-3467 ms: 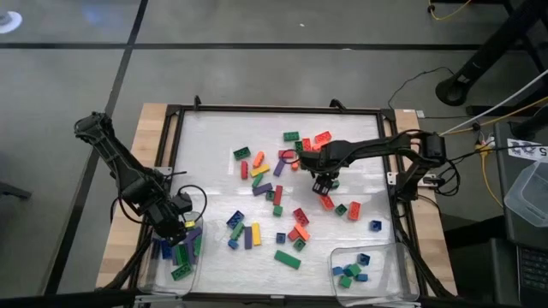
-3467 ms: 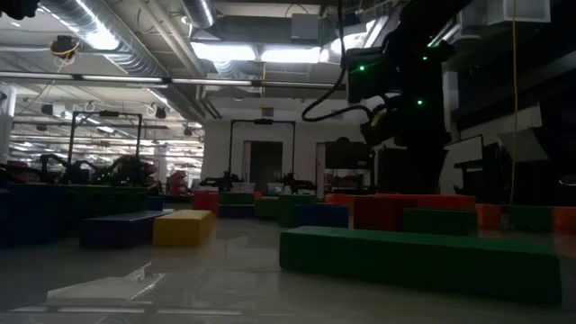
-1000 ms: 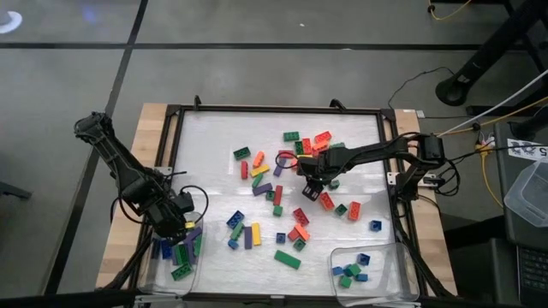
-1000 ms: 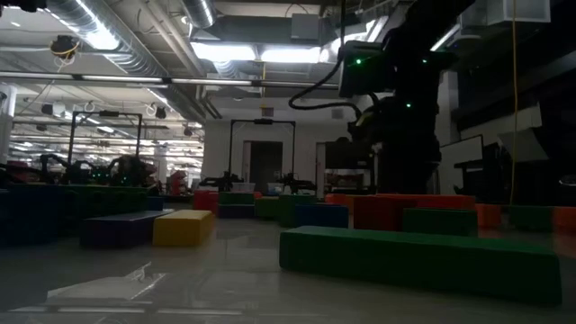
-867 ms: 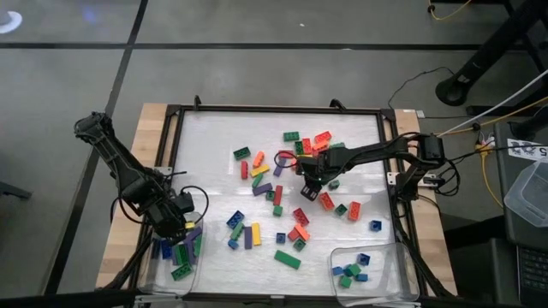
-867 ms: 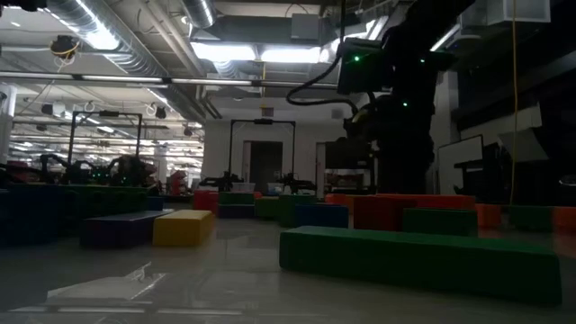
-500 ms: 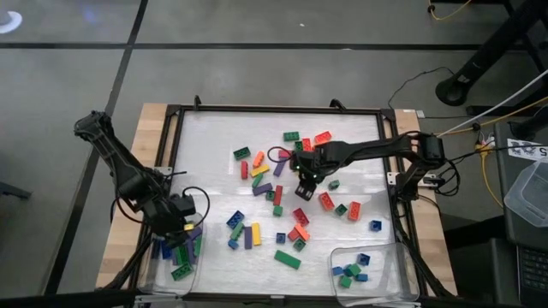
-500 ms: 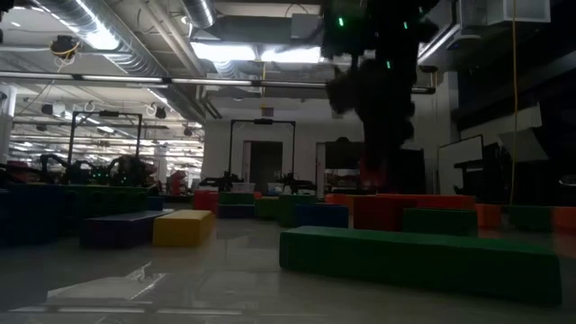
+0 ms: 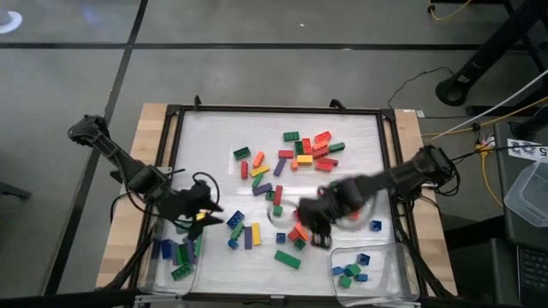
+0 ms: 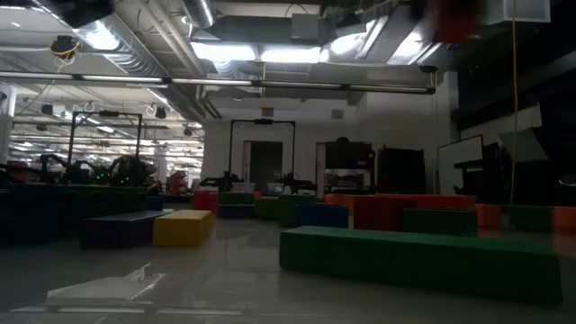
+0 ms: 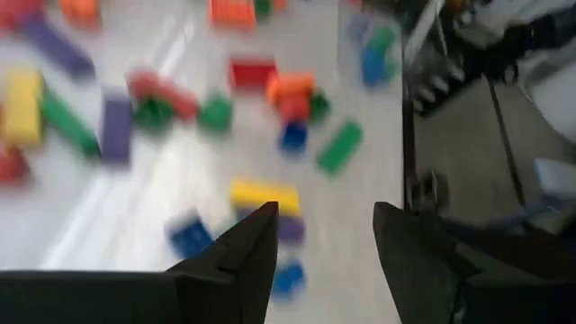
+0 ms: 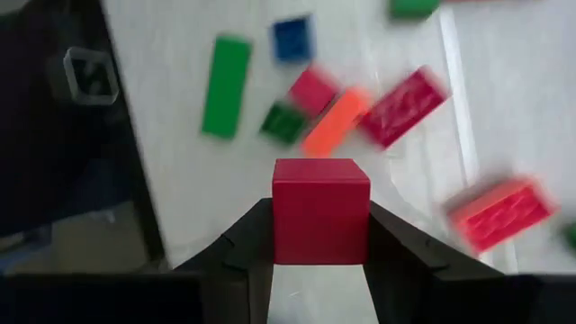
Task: Sort blocks by size
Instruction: Put the small red block into the right transparent bin, then put the small green block into the right transparent bin
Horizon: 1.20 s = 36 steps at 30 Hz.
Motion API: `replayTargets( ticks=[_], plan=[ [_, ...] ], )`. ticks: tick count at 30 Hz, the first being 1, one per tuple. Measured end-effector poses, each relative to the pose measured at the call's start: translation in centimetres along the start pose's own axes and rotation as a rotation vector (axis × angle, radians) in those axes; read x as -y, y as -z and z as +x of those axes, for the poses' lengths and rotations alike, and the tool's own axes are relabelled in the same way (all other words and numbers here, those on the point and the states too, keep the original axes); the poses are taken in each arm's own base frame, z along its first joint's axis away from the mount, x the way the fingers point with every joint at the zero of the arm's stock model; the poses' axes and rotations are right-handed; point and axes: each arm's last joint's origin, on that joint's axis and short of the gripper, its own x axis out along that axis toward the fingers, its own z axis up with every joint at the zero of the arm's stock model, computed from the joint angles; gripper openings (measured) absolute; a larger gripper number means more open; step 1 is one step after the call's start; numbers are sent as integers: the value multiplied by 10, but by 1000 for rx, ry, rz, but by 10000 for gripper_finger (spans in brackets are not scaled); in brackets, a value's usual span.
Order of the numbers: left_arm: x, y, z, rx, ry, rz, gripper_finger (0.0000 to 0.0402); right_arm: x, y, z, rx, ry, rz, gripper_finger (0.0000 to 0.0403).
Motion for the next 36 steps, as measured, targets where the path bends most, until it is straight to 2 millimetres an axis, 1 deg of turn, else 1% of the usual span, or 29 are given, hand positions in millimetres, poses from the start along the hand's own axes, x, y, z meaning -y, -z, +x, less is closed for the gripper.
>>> replayTargets(
  ticks=[4,7,9,12,16,21,25,32,36],
  plan=[
    [2,-11,17,81,-8,122,170,-39,38,3,-42,21,18,135],
    [5,-16,34,115,-19,185,170,-61,64,4,-60,26,34,136],
    [6,-18,46,136,-26,212,170,-71,79,5,-67,32,33,140],
    [7,-19,64,149,-42,250,170,-82,95,4,-49,43,18,148],
    [6,-17,87,153,-66,275,170,-92,110,4,-11,63,-7,165],
    [0,-13,116,140,-108,284,170,-97,119,3,-6,63,28,188],
    [-10,-10,139,114,-147,318,170,-97,119,3,-6,63,44,207],
    [-37,-7,175,61,-246,431,170,-96,118,3,-5,63,41,220],
    [-53,-6,190,21,-271,456,170,-96,118,3,-5,63,40,220]
  ],
)
